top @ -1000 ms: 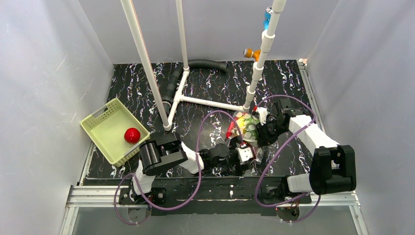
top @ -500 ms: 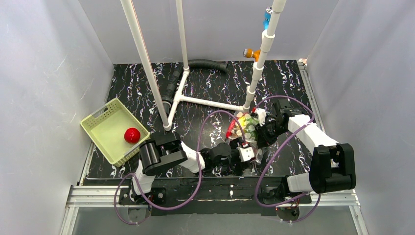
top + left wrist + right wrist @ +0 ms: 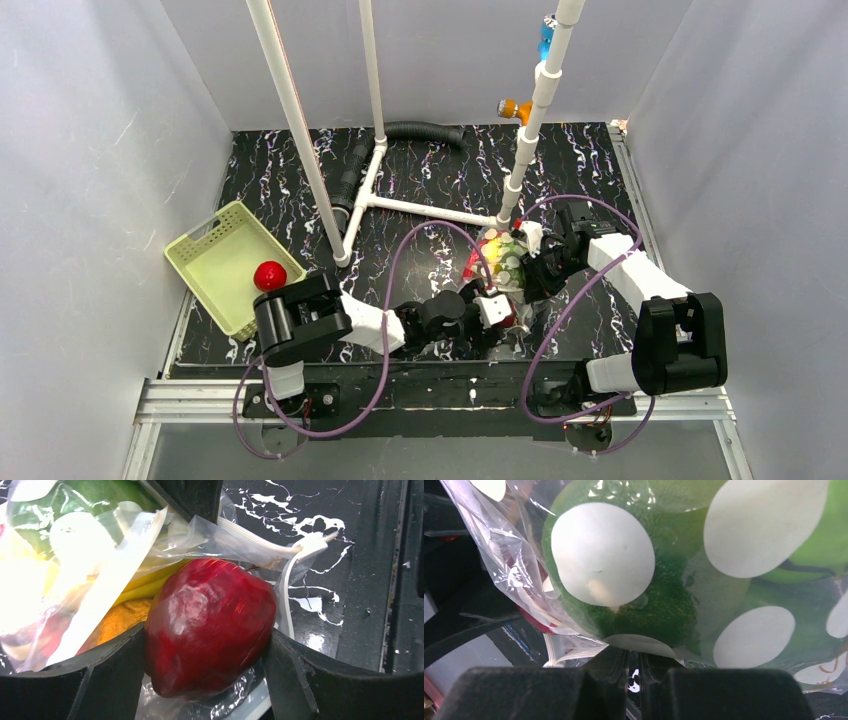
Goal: Open the zip-top bag and remove the fake food
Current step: Pick up the fake fruit from the zipper food storage bag.
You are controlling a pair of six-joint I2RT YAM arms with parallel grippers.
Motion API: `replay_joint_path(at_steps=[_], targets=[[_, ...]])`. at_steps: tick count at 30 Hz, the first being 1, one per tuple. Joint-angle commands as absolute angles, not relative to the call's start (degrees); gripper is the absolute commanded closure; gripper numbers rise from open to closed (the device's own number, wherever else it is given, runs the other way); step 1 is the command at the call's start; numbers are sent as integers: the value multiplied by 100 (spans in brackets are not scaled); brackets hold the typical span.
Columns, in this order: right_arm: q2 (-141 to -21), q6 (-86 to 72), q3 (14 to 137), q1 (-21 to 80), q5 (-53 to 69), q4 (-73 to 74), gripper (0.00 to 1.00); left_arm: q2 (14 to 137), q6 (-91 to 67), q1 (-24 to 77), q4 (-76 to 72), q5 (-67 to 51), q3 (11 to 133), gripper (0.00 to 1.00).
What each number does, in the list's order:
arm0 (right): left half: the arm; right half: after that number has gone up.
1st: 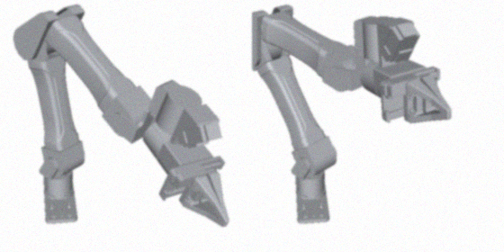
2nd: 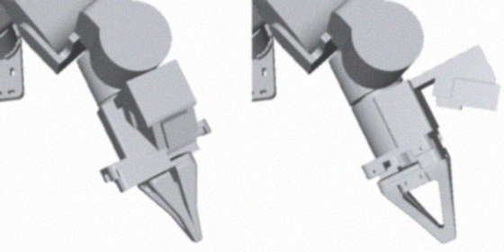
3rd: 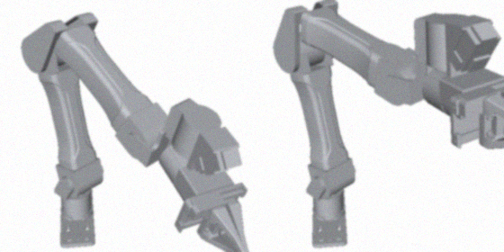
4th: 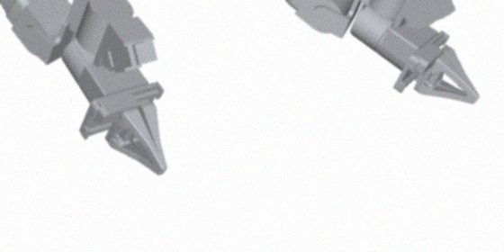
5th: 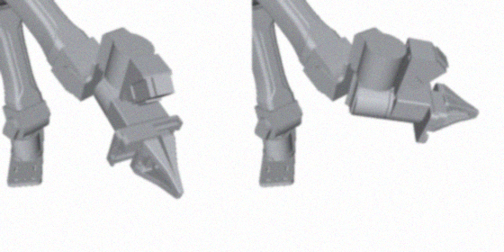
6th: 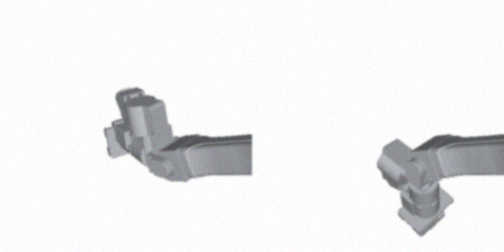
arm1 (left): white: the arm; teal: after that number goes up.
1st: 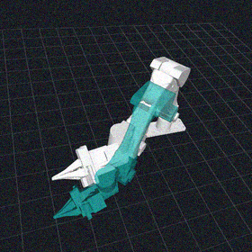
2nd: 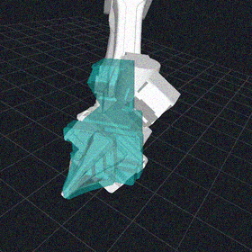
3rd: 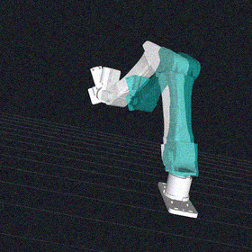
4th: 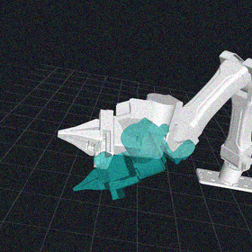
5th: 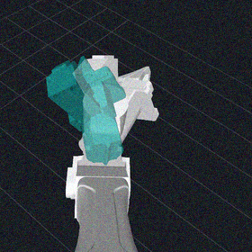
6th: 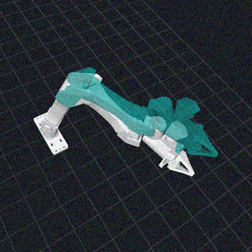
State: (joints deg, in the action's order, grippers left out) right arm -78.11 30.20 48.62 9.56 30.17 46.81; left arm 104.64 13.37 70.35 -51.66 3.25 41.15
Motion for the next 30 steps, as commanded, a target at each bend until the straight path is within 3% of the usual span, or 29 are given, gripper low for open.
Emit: replay_joint_path(at_steps=[1, 16, 30], targets=[[-7727, 3047, 5101, 963, 3081, 4807, 83, 9916, 874, 7058, -4979, 535, 3928, 100], [-7515, 3100, 5129, 827, 3401, 4875, 68, 8986, 44, 7057, -3962, 385, 3745, 100], [-7439, 3131, 5150, 791, 3554, 4904, 66, 8388, -177, 7061, -3690, 578, 3549, 100]])
